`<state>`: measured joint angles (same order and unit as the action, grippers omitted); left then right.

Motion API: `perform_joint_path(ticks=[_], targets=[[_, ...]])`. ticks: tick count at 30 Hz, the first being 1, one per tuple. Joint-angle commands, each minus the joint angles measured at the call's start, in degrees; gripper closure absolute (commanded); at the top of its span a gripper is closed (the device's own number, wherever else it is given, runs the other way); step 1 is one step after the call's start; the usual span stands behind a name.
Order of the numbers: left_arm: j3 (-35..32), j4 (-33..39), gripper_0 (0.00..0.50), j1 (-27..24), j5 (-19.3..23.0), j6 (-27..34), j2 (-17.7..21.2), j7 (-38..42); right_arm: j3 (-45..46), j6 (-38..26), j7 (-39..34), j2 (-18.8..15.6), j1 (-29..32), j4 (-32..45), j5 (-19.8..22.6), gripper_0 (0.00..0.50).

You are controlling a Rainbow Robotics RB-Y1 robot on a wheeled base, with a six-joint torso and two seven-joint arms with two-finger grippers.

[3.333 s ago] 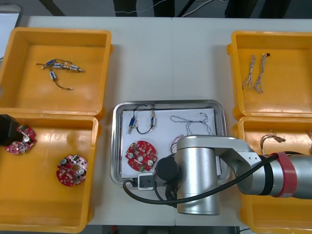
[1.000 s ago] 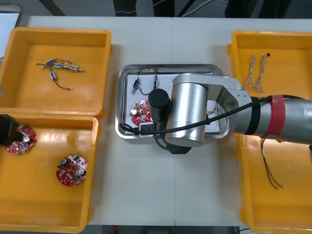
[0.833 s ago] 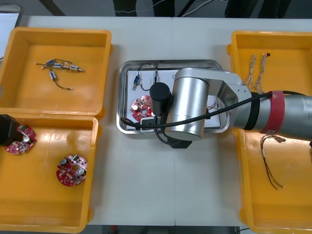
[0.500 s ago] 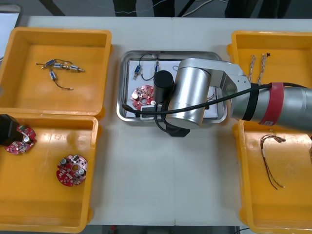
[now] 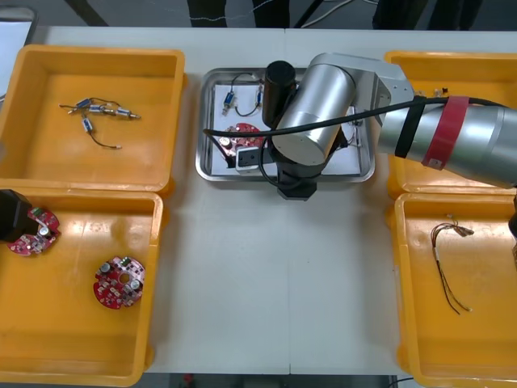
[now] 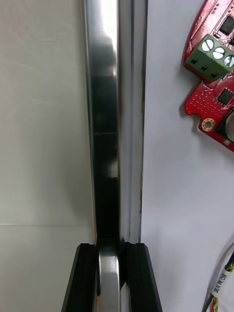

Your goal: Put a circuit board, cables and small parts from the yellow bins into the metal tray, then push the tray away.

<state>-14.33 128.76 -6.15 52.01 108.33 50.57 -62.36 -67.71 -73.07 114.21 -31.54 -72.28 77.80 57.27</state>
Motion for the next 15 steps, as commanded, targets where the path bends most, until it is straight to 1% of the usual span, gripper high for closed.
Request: perform_joint_path(ticks=[1,7,15], targets=[[-1.75,1.49,0.0,1.14,-0.5,-0.57,0.84,-4.35,1.44,0.38,5.76,1.57,-4.53,-3.62,2.4,0.5],[-1.75,1.49,0.0,1.14,-0.5,-0.57,0.84,-4.35,1.62,0.56,10.16,2.18,-6.64,-8.46,4.43,0.5],[-1.75,1.49,0.0,1.14,-0.5,-0.57,0.84,-4.35,1.71,2.58,11.39,3.77,-8.4,-13.12,5.13,0.5]])
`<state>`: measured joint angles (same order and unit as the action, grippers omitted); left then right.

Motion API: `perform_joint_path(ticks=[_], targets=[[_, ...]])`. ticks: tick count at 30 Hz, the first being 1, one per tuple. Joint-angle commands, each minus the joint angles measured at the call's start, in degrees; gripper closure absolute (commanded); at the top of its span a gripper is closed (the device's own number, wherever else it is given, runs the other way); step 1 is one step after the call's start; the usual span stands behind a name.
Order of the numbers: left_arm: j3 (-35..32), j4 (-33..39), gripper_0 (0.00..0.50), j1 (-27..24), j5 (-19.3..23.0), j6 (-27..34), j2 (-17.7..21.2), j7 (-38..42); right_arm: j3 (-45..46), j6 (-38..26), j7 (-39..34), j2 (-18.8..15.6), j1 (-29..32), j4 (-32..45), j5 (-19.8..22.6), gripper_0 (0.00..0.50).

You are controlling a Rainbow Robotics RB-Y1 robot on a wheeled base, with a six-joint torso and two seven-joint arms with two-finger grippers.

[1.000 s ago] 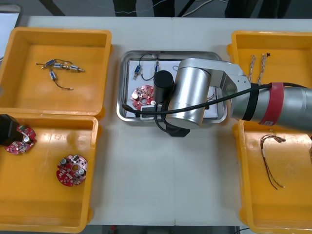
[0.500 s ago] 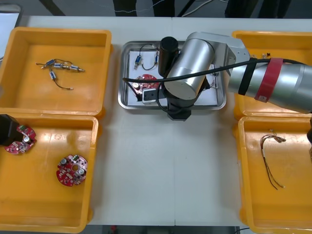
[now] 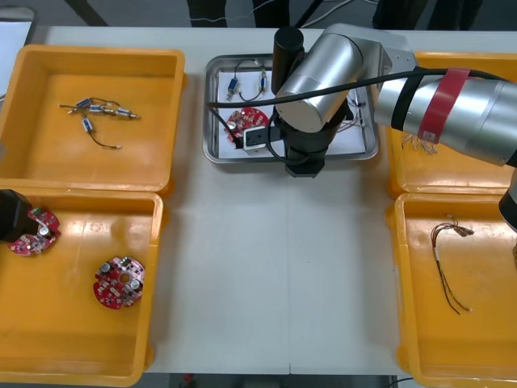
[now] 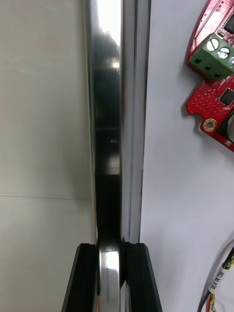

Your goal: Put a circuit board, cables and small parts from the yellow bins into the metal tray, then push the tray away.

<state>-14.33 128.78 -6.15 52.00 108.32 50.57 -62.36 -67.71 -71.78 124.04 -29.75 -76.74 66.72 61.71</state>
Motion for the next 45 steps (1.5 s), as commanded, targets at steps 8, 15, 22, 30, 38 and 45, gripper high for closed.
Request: perform_joint_path(ticks=[8,15,22,30,38,45], targets=[[-1.75,1.48,0.0,1.14,-0.5,-0.56,0.84,-4.35,1.79,3.67,3.14,3.64,-5.18,-7.22,1.57,0.5],[-1.75,1.48,0.0,1.14,-0.5,-0.56,0.84,-4.35,1.88,6.66,4.37,4.35,-5.62,-9.16,2.1,0.5],[-1.75,1.48,0.0,1.14,-0.5,-0.56,0.84,-4.35,1.88,8.15,5.86,4.7,-5.79,-9.68,1.31,0.5],[-1.75,1.48,0.0,1.14,-0.5,-0.56,0.84,-4.35,1.88,9.38,7.44,4.7,-5.88,-11.09,0.51,0.5],[-1.75,1.48,0.0,1.14,-0.5,-0.56,0.84,-4.35,1.79,10.17,8.06,5.05,-6.41,-13.02,0.6,0.5],[-1.75,1.48,0.0,1.14,-0.5,-0.56,0.84,-4.35,1.88,10.7,8.24,5.22,-6.5,-13.99,0.51,0.496]])
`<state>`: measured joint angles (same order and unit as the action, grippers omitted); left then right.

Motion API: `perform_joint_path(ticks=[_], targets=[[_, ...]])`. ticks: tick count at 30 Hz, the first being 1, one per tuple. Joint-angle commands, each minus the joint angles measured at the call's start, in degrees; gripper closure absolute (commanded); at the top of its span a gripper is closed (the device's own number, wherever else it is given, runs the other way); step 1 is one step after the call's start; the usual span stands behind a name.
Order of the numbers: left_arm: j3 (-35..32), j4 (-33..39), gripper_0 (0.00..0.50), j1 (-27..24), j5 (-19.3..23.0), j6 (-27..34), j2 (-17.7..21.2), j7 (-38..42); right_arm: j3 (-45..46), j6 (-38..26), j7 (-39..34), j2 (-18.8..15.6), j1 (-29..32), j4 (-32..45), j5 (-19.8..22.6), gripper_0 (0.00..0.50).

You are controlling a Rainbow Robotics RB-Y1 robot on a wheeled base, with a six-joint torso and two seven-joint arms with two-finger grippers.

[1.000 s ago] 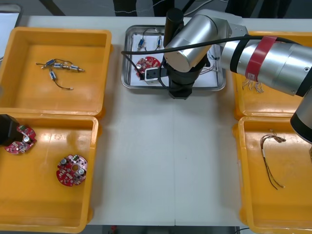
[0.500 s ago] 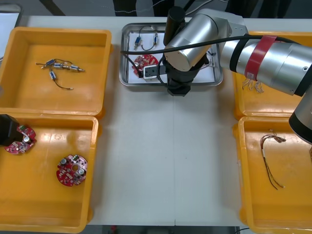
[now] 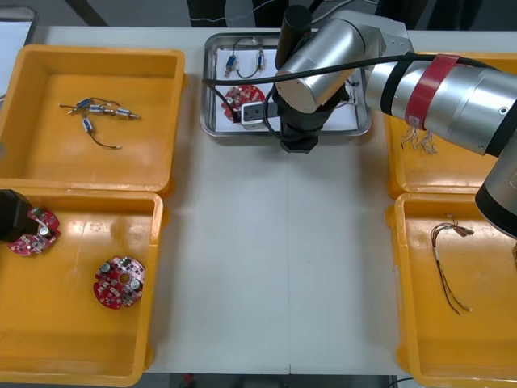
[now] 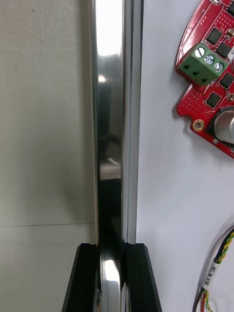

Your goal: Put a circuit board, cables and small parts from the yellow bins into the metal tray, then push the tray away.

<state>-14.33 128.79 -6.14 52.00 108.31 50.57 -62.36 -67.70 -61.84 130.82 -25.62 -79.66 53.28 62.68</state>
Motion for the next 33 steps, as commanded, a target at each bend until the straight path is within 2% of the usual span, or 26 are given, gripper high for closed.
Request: perform_joint_path(ticks=[1,2,4,5,6,7,8,15,21,24,28,33], targets=[[-1.75,1.46,0.0,1.13,-0.49,-0.56,0.84,-4.35,1.87,0.67,1.46,1.09,-3.58,-0.54,-0.45,0.484],[-1.75,1.46,0.0,1.13,-0.49,-0.56,0.84,-4.35,1.87,0.76,1.46,1.09,-3.58,-0.54,-0.54,0.377],[-1.75,1.46,0.0,1.13,-0.49,-0.56,0.84,-4.35,1.87,0.85,1.46,1.18,-3.58,-0.54,-0.81,0.292],[-1.75,1.46,0.0,1.13,-0.49,-0.56,0.84,-4.35,1.87,0.85,1.46,1.09,-3.58,-0.46,-0.81,0.188],[-1.75,1.46,0.0,1.13,-0.49,-0.56,0.84,-4.35,1.87,0.85,1.46,1.18,-3.49,-0.54,-0.81,0.126],[-1.75,1.46,0.0,1.13,-0.49,-0.56,0.84,-4.35,1.87,0.85,1.37,1.09,-3.58,-0.54,-0.81,0.023],[-1.75,1.46,0.0,1.13,-0.49,-0.56,0.84,-4.35,2.04,0.76,1.28,1.09,-3.58,-0.54,-0.81,0.0],[-1.75,1.46,0.0,1.13,-0.49,-0.56,0.84,-4.35,4.42,-1.88,1.11,1.09,-3.49,-0.46,1.22,0.0],[-1.75,1.46,0.0,1.13,-0.49,-0.56,0.84,-4.35,8.55,-9.44,-0.39,1.09,-3.49,1.65,2.36,0.0],[-1.75,1.46,0.0,1.13,-0.49,-0.56,0.84,-4.35,10.22,-14.27,-3.99,0.74,-3.23,3.85,3.15,0.0],[-1.75,1.46,0.0,1.13,-0.49,-0.56,0.84,-4.35,13.29,-19.02,-8.03,-0.31,-2.0,8.42,1.04,0.0],[-1.75,1.46,0.0,1.13,-0.49,-0.56,0.84,-4.35,17.69,-26.31,-14.71,-3.92,1.08,18.53,-3.18,0.0]])
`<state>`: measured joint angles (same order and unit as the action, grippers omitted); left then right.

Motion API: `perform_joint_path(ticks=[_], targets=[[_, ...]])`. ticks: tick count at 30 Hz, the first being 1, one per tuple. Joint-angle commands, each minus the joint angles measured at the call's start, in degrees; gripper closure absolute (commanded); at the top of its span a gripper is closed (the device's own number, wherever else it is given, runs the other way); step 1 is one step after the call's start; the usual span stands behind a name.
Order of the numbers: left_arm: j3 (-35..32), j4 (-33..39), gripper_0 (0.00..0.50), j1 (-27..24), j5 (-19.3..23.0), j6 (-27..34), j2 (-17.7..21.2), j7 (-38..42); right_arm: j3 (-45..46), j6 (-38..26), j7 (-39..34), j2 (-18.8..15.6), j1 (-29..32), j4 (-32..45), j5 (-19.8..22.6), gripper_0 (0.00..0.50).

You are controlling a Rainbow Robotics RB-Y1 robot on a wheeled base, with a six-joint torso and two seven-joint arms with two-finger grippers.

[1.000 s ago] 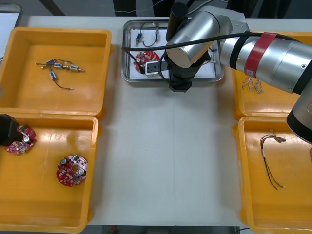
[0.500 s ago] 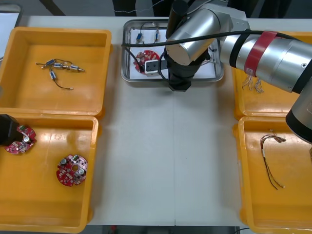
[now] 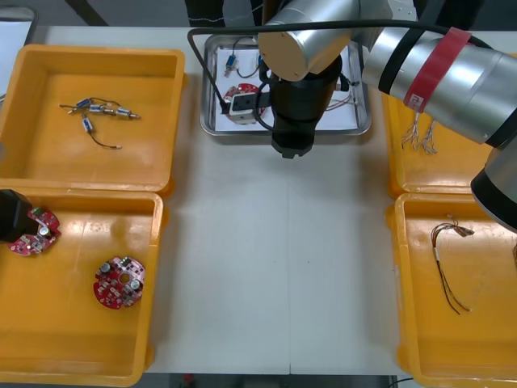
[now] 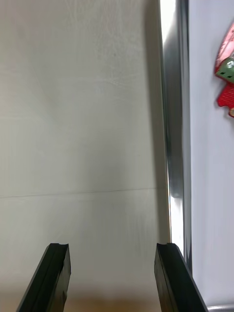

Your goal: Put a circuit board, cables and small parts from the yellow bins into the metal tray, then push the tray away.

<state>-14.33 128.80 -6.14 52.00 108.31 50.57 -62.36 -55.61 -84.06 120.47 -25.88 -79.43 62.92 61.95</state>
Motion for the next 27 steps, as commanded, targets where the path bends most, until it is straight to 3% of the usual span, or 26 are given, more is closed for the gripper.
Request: perform_joint_path(ticks=[1,14,20,27], targets=[[-1.75,1.46,0.0,1.13,-0.49,-0.55,0.84,-4.35,5.95,-4.88,-5.16,-4.09,1.3,10.03,-2.8,0.0],[-1.75,1.46,0.0,1.13,-0.49,-0.55,0.84,-4.35,22.91,-25.94,-25.82,-13.32,15.1,35.08,-8.33,0.0],[-1.75,1.46,0.0,1.13,-0.49,-0.55,0.84,-4.35,33.02,-25.94,-36.71,-16.05,24.06,46.85,-10.71,0.0],[-1.75,1.46,0.0,1.13,-0.49,-0.55,0.84,-4.35,42.51,-25.94,-47.96,-21.23,34.17,56.26,-8.95,0.0]])
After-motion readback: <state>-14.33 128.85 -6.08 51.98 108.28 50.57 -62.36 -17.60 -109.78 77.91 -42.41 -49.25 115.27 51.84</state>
